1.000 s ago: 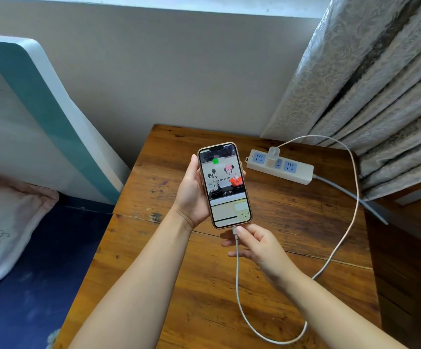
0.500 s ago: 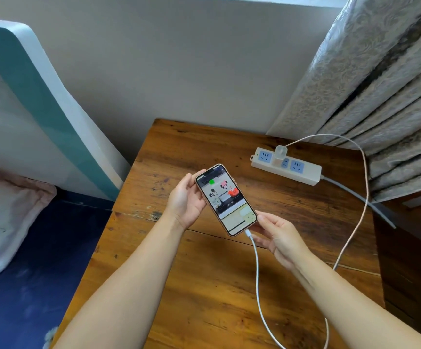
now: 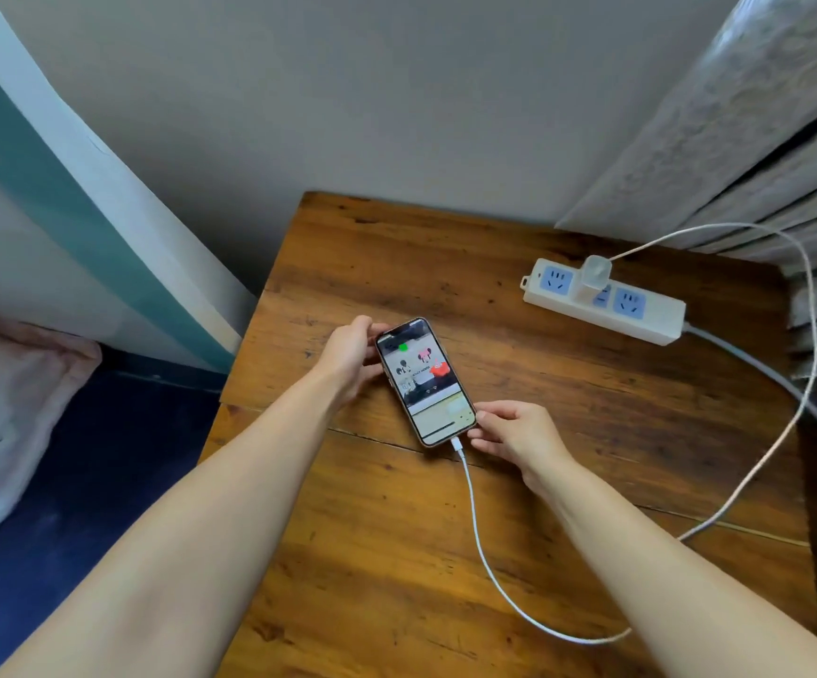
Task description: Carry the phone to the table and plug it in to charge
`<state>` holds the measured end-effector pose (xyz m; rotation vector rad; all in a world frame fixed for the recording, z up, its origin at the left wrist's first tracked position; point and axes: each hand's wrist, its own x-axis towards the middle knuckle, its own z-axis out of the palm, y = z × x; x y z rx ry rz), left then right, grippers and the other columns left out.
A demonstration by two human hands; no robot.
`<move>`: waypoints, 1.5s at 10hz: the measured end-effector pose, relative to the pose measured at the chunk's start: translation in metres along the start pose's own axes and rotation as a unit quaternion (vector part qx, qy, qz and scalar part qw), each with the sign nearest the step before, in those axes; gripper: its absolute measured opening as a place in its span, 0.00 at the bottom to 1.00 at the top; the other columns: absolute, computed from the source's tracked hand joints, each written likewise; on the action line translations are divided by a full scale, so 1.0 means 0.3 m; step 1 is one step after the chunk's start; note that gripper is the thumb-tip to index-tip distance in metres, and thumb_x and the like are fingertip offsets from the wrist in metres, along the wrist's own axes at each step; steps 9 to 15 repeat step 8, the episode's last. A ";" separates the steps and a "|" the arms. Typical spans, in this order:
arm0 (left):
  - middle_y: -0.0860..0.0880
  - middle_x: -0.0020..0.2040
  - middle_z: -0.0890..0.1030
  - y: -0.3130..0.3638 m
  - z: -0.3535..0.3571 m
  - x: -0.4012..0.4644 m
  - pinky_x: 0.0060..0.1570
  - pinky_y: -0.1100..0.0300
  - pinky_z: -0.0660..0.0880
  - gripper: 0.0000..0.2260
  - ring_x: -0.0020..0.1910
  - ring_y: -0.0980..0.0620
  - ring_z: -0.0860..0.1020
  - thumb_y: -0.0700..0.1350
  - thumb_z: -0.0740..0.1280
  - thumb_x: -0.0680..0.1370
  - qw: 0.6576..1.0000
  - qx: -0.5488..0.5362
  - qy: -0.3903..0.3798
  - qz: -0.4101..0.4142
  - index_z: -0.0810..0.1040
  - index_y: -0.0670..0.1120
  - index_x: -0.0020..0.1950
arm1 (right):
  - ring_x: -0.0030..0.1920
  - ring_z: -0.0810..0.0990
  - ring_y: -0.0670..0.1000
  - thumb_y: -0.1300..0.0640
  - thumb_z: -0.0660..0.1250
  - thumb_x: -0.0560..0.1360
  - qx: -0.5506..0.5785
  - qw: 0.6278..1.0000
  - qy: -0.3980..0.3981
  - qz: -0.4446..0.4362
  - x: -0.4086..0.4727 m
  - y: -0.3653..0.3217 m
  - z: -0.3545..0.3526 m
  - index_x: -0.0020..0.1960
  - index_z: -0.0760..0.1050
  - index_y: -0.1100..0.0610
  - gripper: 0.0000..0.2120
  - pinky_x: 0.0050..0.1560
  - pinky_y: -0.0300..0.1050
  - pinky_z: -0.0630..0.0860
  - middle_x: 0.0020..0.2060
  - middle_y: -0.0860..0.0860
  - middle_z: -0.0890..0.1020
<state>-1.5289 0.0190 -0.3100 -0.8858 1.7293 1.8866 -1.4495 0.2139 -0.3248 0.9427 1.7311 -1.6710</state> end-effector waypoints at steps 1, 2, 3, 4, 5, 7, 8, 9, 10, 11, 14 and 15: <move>0.40 0.56 0.79 -0.007 -0.012 0.028 0.59 0.52 0.73 0.16 0.55 0.46 0.76 0.44 0.50 0.81 0.998 0.058 0.000 0.000 0.75 0.40 0.51 | 0.37 0.82 0.47 0.66 0.63 0.77 -0.020 1.000 0.021 -0.001 0.008 -0.003 0.001 0.55 0.79 0.63 0.09 0.36 0.36 0.82 0.40 0.54 0.83; 0.41 0.59 0.78 0.001 -0.008 0.039 0.64 0.50 0.71 0.21 0.56 0.46 0.76 0.50 0.48 0.82 0.989 0.146 -0.001 0.008 0.76 0.40 0.59 | 0.37 0.82 0.46 0.65 0.63 0.77 -0.057 0.997 0.053 -0.011 0.010 -0.009 0.012 0.56 0.79 0.61 0.10 0.37 0.36 0.82 0.40 0.52 0.83; 0.43 0.54 0.80 -0.001 0.001 0.036 0.58 0.53 0.71 0.25 0.50 0.48 0.78 0.54 0.47 0.81 0.977 0.213 0.007 0.020 0.75 0.41 0.63 | 0.39 0.84 0.47 0.63 0.64 0.77 -0.085 0.993 0.083 -0.019 0.007 -0.008 0.023 0.57 0.79 0.58 0.11 0.41 0.39 0.83 0.40 0.52 0.84; 0.43 0.55 0.80 -0.005 0.009 0.037 0.51 0.56 0.68 0.27 0.51 0.45 0.78 0.57 0.46 0.81 0.970 0.241 0.014 0.028 0.75 0.41 0.63 | 0.41 0.84 0.49 0.63 0.63 0.77 -0.093 0.992 0.084 -0.019 -0.005 -0.003 0.036 0.59 0.78 0.58 0.12 0.43 0.41 0.82 0.43 0.54 0.84; 0.42 0.53 0.81 -0.011 0.006 0.041 0.52 0.55 0.68 0.30 0.54 0.44 0.77 0.59 0.44 0.80 0.960 0.276 0.031 0.036 0.77 0.41 0.61 | 0.42 0.83 0.49 0.63 0.62 0.78 -0.096 0.991 0.089 -0.020 -0.008 -0.002 0.042 0.60 0.78 0.58 0.13 0.44 0.42 0.82 0.43 0.53 0.83; 0.39 0.67 0.72 -0.017 -0.030 0.060 0.68 0.44 0.62 0.32 0.67 0.41 0.68 0.61 0.43 0.79 0.932 0.350 0.052 0.083 0.74 0.43 0.66 | 0.43 0.83 0.48 0.63 0.61 0.78 -0.114 0.990 0.082 -0.019 -0.023 -0.014 0.051 0.61 0.77 0.57 0.14 0.46 0.42 0.82 0.42 0.50 0.82; 0.38 0.69 0.70 -0.028 -0.053 0.038 0.69 0.42 0.61 0.28 0.69 0.39 0.65 0.58 0.43 0.80 0.919 0.376 0.053 0.107 0.73 0.46 0.68 | 0.46 0.82 0.48 0.63 0.61 0.78 -0.102 0.992 0.077 -0.018 -0.059 -0.024 0.035 0.65 0.73 0.56 0.16 0.49 0.44 0.82 0.50 0.51 0.82; 0.38 0.69 0.70 -0.028 -0.053 0.038 0.69 0.42 0.61 0.28 0.69 0.39 0.65 0.58 0.43 0.80 0.919 0.376 0.053 0.107 0.73 0.46 0.68 | 0.46 0.82 0.48 0.63 0.61 0.78 -0.102 0.992 0.077 -0.018 -0.059 -0.024 0.035 0.65 0.73 0.56 0.16 0.49 0.44 0.82 0.50 0.51 0.82; 0.38 0.69 0.70 -0.028 -0.053 0.038 0.69 0.42 0.61 0.28 0.69 0.39 0.65 0.58 0.43 0.80 0.919 0.376 0.053 0.107 0.73 0.46 0.68 | 0.46 0.82 0.48 0.63 0.61 0.78 -0.102 0.992 0.077 -0.018 -0.059 -0.024 0.035 0.65 0.73 0.56 0.16 0.49 0.44 0.82 0.50 0.51 0.82; 0.38 0.69 0.70 -0.028 -0.053 0.038 0.69 0.42 0.61 0.28 0.69 0.39 0.65 0.58 0.43 0.80 0.919 0.376 0.053 0.107 0.73 0.46 0.68 | 0.46 0.82 0.48 0.63 0.61 0.78 -0.102 0.992 0.077 -0.018 -0.059 -0.024 0.035 0.65 0.73 0.56 0.16 0.49 0.44 0.82 0.50 0.51 0.82; 0.38 0.69 0.70 -0.028 -0.053 0.038 0.69 0.42 0.61 0.28 0.69 0.39 0.65 0.58 0.43 0.80 0.919 0.376 0.053 0.107 0.73 0.46 0.68 | 0.46 0.82 0.48 0.63 0.61 0.78 -0.102 0.992 0.077 -0.018 -0.059 -0.024 0.035 0.65 0.73 0.56 0.16 0.49 0.44 0.82 0.50 0.51 0.82; 0.38 0.69 0.70 -0.028 -0.053 0.038 0.69 0.42 0.61 0.28 0.69 0.39 0.65 0.58 0.43 0.80 0.919 0.376 0.053 0.107 0.73 0.46 0.68 | 0.46 0.82 0.48 0.63 0.61 0.78 -0.102 0.992 0.077 -0.018 -0.059 -0.024 0.035 0.65 0.73 0.56 0.16 0.49 0.44 0.82 0.50 0.51 0.82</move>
